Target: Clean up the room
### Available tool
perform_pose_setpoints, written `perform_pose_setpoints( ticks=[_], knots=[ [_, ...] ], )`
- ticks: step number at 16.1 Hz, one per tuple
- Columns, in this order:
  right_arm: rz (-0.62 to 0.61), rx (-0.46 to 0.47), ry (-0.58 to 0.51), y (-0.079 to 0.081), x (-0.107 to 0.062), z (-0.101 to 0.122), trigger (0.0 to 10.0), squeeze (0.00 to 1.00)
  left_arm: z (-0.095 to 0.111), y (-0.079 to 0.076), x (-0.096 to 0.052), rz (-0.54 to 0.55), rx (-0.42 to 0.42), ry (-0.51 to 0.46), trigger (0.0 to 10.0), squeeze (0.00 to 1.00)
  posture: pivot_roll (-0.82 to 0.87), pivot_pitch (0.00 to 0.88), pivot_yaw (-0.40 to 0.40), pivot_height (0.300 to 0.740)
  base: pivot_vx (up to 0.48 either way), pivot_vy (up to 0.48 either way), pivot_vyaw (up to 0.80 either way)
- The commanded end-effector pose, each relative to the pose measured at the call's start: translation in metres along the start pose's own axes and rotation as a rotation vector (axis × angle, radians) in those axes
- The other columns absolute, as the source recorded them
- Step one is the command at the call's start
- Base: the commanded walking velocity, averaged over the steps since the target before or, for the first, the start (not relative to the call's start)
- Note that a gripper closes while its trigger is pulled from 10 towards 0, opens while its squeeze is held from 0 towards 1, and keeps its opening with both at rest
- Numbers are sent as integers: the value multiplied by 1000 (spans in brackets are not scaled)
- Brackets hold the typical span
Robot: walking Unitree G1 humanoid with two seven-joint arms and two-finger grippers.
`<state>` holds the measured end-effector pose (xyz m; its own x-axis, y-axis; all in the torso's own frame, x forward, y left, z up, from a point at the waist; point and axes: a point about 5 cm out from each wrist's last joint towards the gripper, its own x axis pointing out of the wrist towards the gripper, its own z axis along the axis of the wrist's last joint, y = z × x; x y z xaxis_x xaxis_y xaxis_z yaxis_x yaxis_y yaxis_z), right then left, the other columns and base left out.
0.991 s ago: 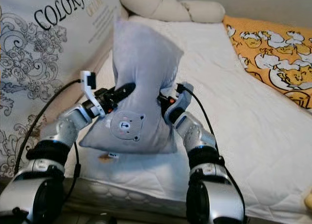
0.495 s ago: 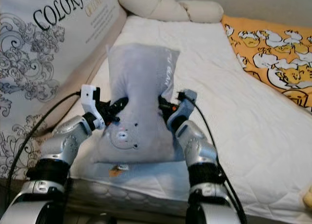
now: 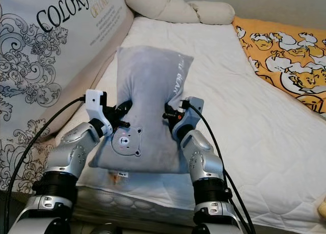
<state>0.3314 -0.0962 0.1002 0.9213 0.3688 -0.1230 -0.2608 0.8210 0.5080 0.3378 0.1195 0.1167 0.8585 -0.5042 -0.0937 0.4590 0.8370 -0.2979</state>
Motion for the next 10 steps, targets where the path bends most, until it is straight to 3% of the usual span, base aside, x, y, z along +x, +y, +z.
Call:
perform_pose_setpoints(
  ticks=[1,4,5,6,10],
  knots=[
    [16,-8,-42,9,1,5,0,0,4,-11,4,-32,46,-18,0,0,56,0,-32,740,0,0,0],
    [-12,-49,-56,7,0,8,0,0,6,-10,3,21,139,-18,0,0,54,0,-31,740,0,0,0],
    [-36,-85,-53,6,0,7,7333,0,9,-8,4,50,152,-41,1098,0,54,0,-31,740,0,0,0],
    [-58,-77,-52,4,0,7,10000,0,9,-3,6,126,193,-14,10000,0,55,0,-32,740,0,0,0],
    [-103,-38,-57,0,-1,6,10000,0,11,-8,6,81,234,-28,10000,0,53,0,-24,740,0,0,-122]
  ],
)
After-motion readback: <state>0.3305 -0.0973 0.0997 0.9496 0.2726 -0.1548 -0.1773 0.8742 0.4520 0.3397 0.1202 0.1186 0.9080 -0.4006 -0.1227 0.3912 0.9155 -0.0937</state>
